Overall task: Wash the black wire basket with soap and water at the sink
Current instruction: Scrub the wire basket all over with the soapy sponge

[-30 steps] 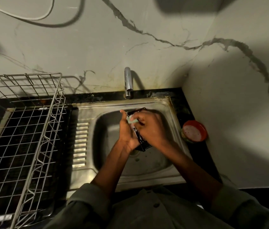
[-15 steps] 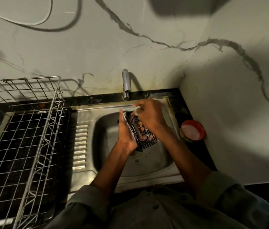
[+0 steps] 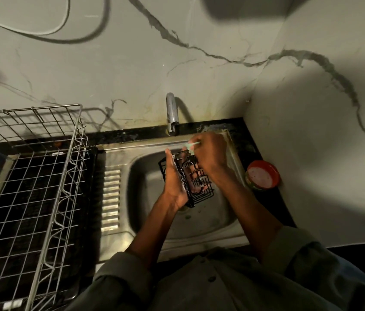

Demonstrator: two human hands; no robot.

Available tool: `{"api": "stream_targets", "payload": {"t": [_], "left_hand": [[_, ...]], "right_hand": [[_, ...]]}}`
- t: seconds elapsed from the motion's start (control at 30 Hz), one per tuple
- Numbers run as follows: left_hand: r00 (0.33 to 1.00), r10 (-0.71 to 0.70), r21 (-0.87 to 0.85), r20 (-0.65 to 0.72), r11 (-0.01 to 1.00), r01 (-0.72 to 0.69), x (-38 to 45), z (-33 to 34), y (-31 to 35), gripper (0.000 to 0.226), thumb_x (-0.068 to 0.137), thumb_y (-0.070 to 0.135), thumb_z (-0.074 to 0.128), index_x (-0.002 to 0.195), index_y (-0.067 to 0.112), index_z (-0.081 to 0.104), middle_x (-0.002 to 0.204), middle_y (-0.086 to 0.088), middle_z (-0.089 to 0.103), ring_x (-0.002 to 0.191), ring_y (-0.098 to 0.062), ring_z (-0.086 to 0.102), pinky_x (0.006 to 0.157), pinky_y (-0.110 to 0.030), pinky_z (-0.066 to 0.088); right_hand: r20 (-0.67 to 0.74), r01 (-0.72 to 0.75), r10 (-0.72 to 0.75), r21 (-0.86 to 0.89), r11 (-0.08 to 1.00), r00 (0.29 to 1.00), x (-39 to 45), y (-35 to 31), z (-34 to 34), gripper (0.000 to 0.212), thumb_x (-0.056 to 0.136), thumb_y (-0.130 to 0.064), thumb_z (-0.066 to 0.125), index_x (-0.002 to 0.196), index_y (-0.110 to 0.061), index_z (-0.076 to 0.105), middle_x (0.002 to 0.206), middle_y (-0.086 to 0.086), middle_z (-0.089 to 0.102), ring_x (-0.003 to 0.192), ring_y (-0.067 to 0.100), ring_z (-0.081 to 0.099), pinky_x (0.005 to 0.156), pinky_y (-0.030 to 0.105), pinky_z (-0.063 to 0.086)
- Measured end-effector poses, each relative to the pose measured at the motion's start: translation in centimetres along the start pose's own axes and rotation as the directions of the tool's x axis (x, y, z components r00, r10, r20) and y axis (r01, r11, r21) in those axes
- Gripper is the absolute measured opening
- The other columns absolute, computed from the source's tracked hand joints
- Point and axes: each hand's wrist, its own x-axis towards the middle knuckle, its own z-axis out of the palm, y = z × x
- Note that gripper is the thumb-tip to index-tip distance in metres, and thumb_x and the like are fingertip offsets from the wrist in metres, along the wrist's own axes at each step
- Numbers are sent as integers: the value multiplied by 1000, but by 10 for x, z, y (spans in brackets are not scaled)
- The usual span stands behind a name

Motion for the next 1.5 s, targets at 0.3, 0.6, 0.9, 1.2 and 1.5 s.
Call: {"api": "stream_targets", "payload": {"t": [0.3,0.6,0.9,1.2,1.5], "left_hand": [[1000,8,30,-10,1000,-7,-3,-8,3,107,76,101,34,132,17,72,140,-21,65,137,-43,55,115,-65,38],[993,-8,-115,-117,993,-6,-7,-17,23,111,80,99,25,144,15,61,127,-20,68,118,-40,64,100,-63,51],[995,40,-35,-90,998,-43,-14,-2,17,93,93,86,27,109,11,80,109,-18,76,93,-33,76,78,-44,64],[995,84,-92,-53,992,-89,-9,-4,26,93,88,89,32,129,11,65,111,-18,68,97,-33,69,86,-44,58],[995,75,-67,-69,995,-80,-15,4,18,94,93,85,27,130,9,68,116,-20,74,96,-34,76,78,-46,64]], "right_hand": [[-132,-23,11,-94,995,991,-16,23,-5,26,85,0,69,95,-21,79,93,-1,77,84,16,71,74,35,59],[52,-42,44,-43,998,998,-49,40,6,20,81,-8,75,95,-23,76,96,-2,76,90,15,71,77,25,56],[68,50,-66,215,975,996,-51,14,7,14,83,-10,79,94,-20,77,87,-9,75,79,2,68,72,20,53],[123,189,-189,14,982,974,-55,19,-5,17,84,-9,78,96,-20,80,96,-3,74,82,9,68,77,28,58],[6,-17,16,250,968,1000,-27,9,9,14,87,-8,75,96,-17,79,91,-6,77,69,-3,68,56,8,51]]}}
